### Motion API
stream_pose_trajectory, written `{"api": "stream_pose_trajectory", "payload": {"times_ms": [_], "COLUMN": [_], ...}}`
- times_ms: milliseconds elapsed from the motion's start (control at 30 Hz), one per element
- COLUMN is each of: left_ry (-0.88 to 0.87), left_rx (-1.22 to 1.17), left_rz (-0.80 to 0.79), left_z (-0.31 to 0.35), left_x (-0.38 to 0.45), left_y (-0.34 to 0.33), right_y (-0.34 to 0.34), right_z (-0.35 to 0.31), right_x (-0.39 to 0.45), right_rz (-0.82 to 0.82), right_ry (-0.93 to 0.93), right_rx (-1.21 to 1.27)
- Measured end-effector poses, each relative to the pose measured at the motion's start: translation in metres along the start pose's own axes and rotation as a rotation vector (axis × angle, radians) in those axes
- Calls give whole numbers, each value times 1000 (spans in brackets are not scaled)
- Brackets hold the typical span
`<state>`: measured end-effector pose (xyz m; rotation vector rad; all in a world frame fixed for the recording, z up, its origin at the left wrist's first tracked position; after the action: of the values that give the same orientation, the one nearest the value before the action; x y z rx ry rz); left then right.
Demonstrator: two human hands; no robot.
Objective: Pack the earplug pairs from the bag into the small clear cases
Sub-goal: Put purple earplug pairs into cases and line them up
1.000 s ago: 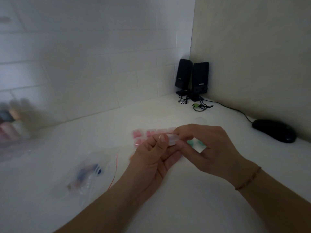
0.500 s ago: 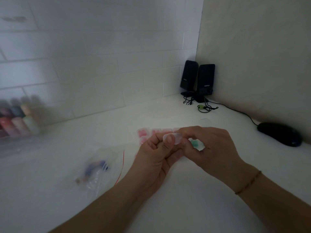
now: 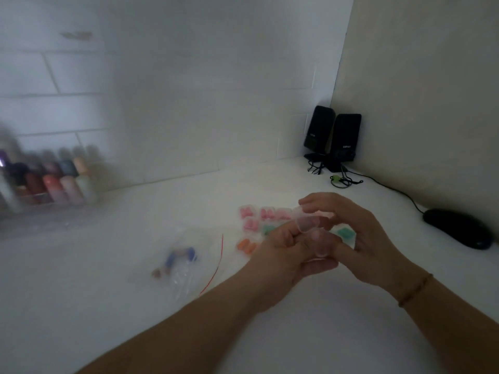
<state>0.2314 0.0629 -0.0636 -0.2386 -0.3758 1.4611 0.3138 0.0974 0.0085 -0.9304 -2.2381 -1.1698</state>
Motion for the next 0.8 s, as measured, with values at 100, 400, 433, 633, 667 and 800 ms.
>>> {"api": "stream_pose_trajectory", "payload": {"times_ms": [100,400,433,633,667,800], "left_ry": [66,122,93,-179,-196,-97], "left_rx": [-46,35,26,-43,-42,-77], "left_rz": [12,63,64,347,426,563], "left_z": [2,49,62,147,152,129], "left_x": [-5,-38,-44,-74,-77,-78], "left_y": [-2,0,5,107,129,177], "right_y": [-7,-17,-17,-68,-81,-133], "right_z": [1,-38,-45,-63,-61,-45], "right_x": [-2,10,12,16,16,18], "right_rz": [-68,96,162,199,135,-169], "right_ry": [-89,-180,-159,-75,-77,-117], "right_rx": [-63,60,38,-171,-239,-472]}}
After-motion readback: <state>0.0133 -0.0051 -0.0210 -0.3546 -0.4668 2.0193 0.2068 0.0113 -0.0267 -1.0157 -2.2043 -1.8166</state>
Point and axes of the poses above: each hand's wrist, its own x-axis towards the middle knuckle, its own y-axis out of the back of the hand, z = x × y, the point moved 8 cm from there along x, towards the middle knuckle, and after that the axes turned 7 degrees about x, right-handed, at the moved point
